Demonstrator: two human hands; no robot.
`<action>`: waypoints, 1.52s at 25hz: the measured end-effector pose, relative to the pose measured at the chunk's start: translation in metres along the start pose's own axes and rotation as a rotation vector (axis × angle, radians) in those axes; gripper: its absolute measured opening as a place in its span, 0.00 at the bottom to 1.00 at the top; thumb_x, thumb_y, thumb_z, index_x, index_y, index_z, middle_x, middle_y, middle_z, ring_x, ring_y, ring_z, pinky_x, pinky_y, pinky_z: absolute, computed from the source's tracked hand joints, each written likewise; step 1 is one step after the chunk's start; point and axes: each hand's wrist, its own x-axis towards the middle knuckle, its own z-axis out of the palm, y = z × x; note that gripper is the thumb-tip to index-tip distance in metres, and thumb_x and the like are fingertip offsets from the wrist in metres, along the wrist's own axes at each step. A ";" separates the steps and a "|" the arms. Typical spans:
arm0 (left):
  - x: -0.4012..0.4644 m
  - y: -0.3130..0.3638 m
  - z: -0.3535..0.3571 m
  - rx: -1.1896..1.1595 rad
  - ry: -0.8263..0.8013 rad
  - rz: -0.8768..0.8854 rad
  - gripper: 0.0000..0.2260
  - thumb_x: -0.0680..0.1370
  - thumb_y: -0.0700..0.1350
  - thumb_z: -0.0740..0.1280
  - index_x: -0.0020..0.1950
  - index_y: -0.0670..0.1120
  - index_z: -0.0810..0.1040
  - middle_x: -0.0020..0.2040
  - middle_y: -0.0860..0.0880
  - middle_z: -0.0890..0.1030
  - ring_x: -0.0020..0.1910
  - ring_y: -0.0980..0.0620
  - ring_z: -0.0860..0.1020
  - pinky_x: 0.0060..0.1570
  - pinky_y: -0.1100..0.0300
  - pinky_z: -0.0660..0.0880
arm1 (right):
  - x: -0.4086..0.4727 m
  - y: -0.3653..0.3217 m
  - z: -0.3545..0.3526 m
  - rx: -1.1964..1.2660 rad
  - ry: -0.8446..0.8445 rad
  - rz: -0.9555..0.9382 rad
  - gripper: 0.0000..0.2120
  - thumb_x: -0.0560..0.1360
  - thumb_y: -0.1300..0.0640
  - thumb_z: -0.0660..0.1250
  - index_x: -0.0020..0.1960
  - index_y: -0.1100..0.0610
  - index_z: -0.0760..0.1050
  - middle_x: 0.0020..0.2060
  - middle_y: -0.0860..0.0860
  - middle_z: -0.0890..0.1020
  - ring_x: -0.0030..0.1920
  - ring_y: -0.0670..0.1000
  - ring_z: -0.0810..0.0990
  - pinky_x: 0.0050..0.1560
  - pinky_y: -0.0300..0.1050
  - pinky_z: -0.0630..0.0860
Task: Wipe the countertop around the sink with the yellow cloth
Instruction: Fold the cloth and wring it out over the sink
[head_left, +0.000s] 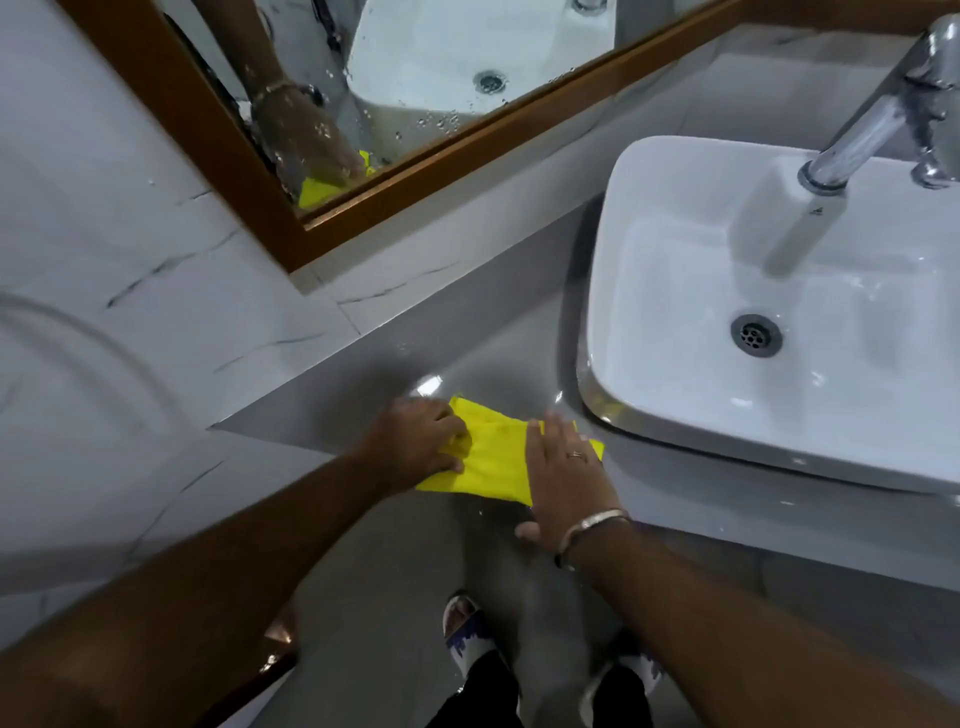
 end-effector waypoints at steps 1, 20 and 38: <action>0.004 -0.004 -0.001 0.013 0.020 0.015 0.22 0.70 0.65 0.61 0.49 0.49 0.81 0.47 0.45 0.82 0.45 0.42 0.81 0.40 0.52 0.75 | 0.010 -0.007 0.004 -0.008 -0.035 0.093 0.38 0.60 0.45 0.72 0.64 0.63 0.69 0.56 0.63 0.80 0.57 0.63 0.78 0.55 0.57 0.77; 0.064 0.133 -0.121 -0.003 0.607 0.007 0.45 0.71 0.65 0.69 0.75 0.37 0.57 0.75 0.35 0.62 0.74 0.32 0.59 0.72 0.35 0.56 | -0.065 0.131 -0.203 1.586 -0.600 0.299 0.08 0.68 0.56 0.70 0.36 0.52 0.70 0.24 0.48 0.71 0.22 0.45 0.67 0.20 0.33 0.62; 0.322 0.243 -0.173 -0.059 -0.391 -0.236 0.10 0.71 0.49 0.64 0.32 0.46 0.75 0.25 0.51 0.76 0.28 0.50 0.77 0.29 0.63 0.70 | -0.033 0.352 -0.157 0.351 -0.197 0.099 0.11 0.65 0.48 0.65 0.31 0.54 0.69 0.26 0.49 0.75 0.28 0.53 0.74 0.30 0.40 0.67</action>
